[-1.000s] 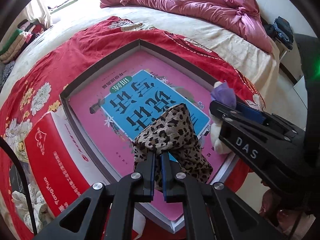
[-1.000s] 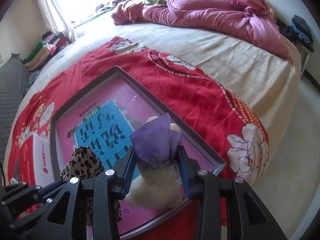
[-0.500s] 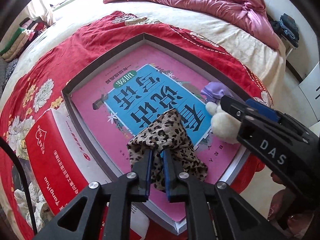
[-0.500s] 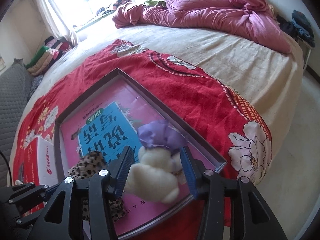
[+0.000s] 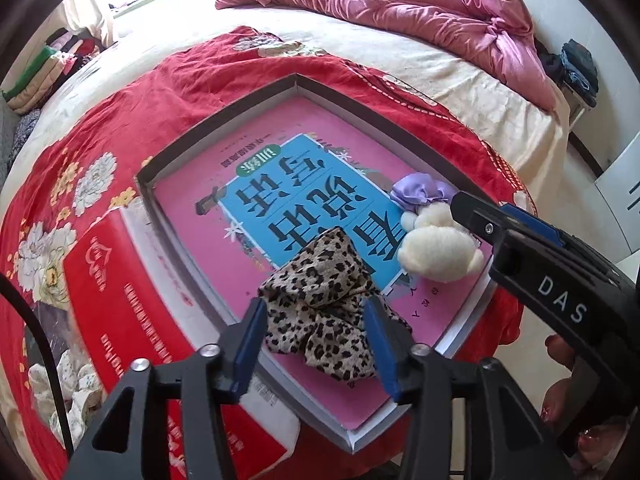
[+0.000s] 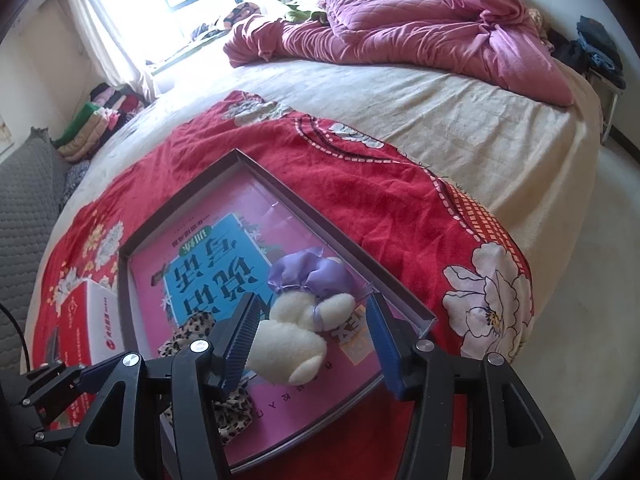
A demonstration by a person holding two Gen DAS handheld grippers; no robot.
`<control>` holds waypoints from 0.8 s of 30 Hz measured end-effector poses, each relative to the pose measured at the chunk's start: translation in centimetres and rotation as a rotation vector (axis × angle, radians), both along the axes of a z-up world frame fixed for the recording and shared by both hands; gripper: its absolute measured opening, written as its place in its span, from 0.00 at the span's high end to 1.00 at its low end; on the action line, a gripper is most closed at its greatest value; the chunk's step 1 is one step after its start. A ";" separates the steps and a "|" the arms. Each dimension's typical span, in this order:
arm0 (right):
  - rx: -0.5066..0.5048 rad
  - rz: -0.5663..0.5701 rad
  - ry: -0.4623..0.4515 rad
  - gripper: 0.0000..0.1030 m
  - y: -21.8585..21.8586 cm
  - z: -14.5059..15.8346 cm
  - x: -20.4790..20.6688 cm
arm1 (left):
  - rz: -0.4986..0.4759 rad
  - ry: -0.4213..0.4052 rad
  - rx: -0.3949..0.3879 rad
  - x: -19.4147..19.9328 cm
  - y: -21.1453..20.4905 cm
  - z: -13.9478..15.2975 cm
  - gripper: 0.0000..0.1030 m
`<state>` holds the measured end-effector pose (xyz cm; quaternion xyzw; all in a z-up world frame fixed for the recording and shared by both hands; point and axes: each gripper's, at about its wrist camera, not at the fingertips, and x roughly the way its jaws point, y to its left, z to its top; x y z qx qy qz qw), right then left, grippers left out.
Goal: Organize soft objects
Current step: 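Open both grippers to drop the leopard cloth and bunny into the tray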
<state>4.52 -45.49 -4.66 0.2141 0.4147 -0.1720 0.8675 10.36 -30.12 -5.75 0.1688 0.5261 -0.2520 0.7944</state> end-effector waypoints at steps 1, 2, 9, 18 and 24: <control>0.002 0.002 -0.003 0.45 0.1 0.1 -0.1 | 0.005 -0.005 -0.002 -0.1 0.2 0.2 0.45; 0.000 0.003 -0.006 0.44 0.2 0.2 -0.1 | 0.007 -0.005 -0.008 -0.3 0.3 0.4 0.44; -0.028 -0.007 -0.036 0.36 0.9 1.4 -0.7 | 0.019 -0.038 -0.025 -1.5 1.3 1.7 0.30; -0.056 -0.002 -0.081 0.35 1.9 3.6 -1.4 | 0.066 -0.048 -0.061 -2.0 3.7 3.3 0.30; -0.084 0.019 -0.086 0.34 3.2 4.5 -1.5 | 0.103 -0.056 -0.089 -2.2 5.9 4.3 0.30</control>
